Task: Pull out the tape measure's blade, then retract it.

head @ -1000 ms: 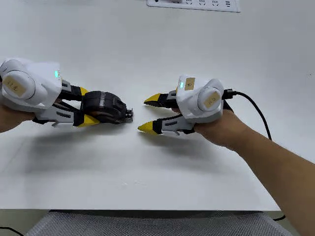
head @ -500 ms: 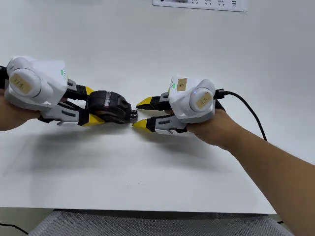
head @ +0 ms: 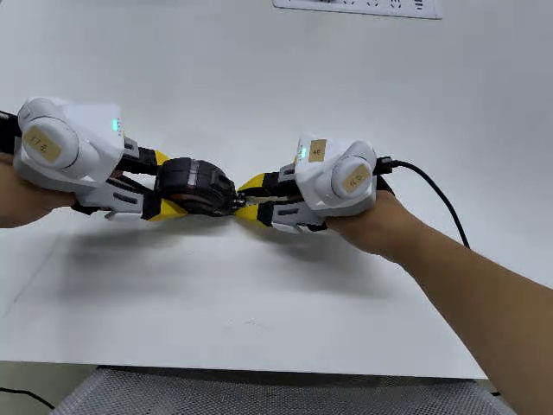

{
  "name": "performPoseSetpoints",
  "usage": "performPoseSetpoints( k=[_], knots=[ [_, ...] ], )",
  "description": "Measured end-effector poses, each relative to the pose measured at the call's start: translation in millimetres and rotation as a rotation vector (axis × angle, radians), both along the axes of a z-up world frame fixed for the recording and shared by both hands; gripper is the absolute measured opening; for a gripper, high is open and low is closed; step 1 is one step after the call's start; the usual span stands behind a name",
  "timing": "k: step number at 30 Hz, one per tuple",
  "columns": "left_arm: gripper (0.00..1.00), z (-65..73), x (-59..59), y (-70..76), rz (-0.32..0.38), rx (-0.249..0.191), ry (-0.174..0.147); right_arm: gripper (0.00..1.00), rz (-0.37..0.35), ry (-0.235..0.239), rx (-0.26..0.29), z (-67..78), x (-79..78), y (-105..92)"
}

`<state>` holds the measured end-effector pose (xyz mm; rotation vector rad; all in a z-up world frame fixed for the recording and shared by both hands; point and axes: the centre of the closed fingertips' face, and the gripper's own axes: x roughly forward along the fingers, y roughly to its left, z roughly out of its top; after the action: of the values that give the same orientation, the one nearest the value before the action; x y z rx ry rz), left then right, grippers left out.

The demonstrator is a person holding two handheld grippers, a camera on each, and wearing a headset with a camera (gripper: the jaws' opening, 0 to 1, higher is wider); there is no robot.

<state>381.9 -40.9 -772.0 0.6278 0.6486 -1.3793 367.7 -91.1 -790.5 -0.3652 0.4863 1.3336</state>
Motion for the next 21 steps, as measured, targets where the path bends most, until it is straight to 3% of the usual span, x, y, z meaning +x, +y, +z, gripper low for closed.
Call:
performPoseSetpoints(
  k=[2,8,21],
  knots=[
    [0.26,0.0,0.0,-0.1,0.001,0.000,0.001,0.11,0.000,0.015,0.011,0.3,1.0,-0.4],
    [0.26,0.0,0.1,-0.1,0.015,0.000,0.003,0.11,-0.003,-0.011,0.017,1.1,1.2,0.3],
    [0.26,-0.2,0.4,0.5,0.024,0.000,0.002,0.08,0.009,-0.034,-0.012,0.5,2.2,-0.6]
  ],
)
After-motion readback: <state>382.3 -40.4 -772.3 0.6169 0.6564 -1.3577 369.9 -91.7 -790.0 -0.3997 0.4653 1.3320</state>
